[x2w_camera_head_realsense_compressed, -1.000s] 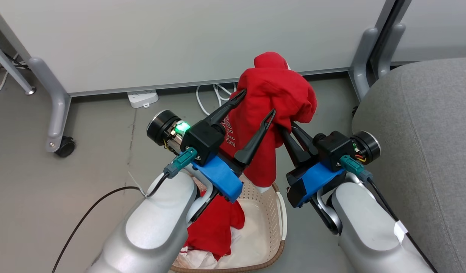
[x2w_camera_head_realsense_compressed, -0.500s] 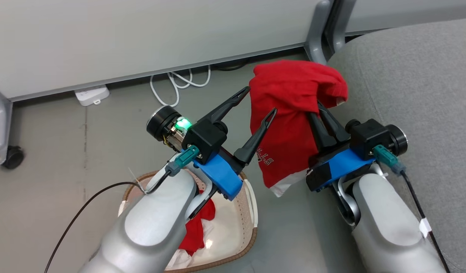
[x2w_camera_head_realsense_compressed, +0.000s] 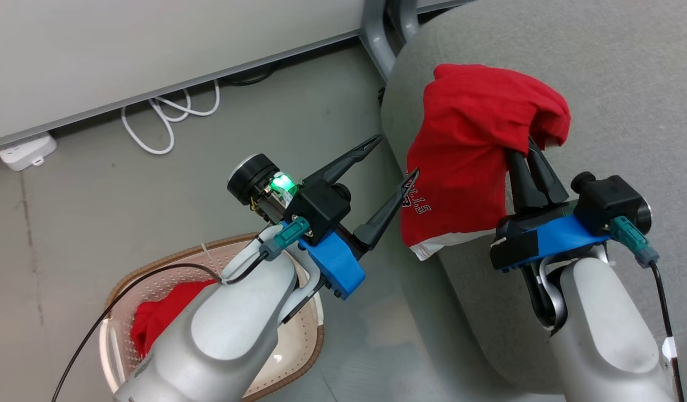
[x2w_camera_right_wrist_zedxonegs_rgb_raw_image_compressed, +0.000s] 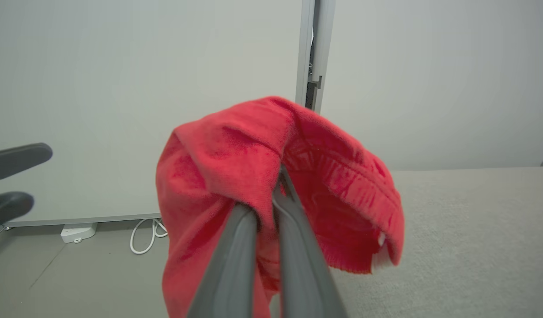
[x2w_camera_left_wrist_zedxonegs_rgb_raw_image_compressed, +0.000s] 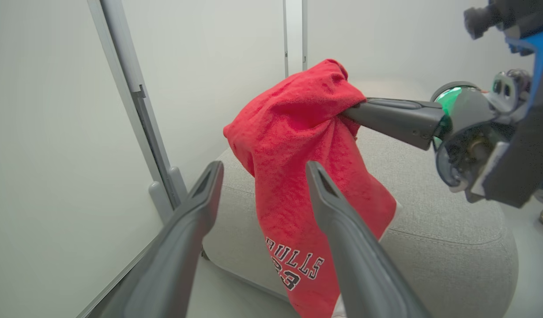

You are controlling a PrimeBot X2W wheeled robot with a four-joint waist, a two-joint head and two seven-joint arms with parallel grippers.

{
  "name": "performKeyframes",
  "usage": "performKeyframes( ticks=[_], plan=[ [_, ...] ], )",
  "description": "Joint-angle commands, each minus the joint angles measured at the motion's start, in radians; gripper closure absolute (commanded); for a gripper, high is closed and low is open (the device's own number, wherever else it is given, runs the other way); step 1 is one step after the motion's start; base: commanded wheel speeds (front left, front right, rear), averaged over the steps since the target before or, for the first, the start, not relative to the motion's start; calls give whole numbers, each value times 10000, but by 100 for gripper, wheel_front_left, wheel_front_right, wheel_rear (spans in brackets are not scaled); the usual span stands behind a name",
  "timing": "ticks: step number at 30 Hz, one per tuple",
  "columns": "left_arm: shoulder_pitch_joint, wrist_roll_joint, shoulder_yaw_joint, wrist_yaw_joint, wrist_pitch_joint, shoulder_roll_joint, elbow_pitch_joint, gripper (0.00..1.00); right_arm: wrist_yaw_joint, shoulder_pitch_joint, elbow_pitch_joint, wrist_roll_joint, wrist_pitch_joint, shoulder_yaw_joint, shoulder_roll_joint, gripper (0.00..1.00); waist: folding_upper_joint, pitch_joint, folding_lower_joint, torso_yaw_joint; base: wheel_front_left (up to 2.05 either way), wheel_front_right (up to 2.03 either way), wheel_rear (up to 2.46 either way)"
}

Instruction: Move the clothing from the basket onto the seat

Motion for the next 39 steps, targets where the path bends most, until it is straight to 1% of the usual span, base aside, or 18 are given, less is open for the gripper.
performKeyframes(
  ticks=[1,9,16,23,28,31,35,39],
  plan=[
    [-124,-21,-5,-15,-30,105,45,0,-7,132,-95,-44,-9,-45,57,100,0,169,0,-396,0,0,0],
    [-213,-161,-441,-17,-30,125,150,0,-7,691,-522,48,-9,-806,170,100,0,339,0,-1189,0,0,0],
    [-97,-229,-626,-13,-30,134,228,0,-7,1187,-758,171,-7,-1305,241,100,0,442,0,-1529,0,0,0],
    [-186,-253,-755,-14,-30,144,221,0,-7,1415,-860,272,-7,-1459,266,100,0,528,0,-1541,0,0,0],
    [-258,-222,-751,-3,-30,189,114,0,-7,1224,-963,374,-7,-1482,265,100,0,635,0,-1468,0,0,0],
    [-298,-179,-705,51,-30,240,15,0,-7,932,-1117,215,-7,-1590,265,100,0,787,0,-1437,0,0,0],
    [-461,-116,-628,131,-30,334,-209,0,-7,315,-1609,-2,-9,-1880,236,100,0,1275,0,-1340,0,0,0],
    [-698,10,-650,171,11,474,-382,0,-8,-617,-2092,-80,-7,-2322,-213,100,0,1922,0,-1222,0,0,0]
  ],
)
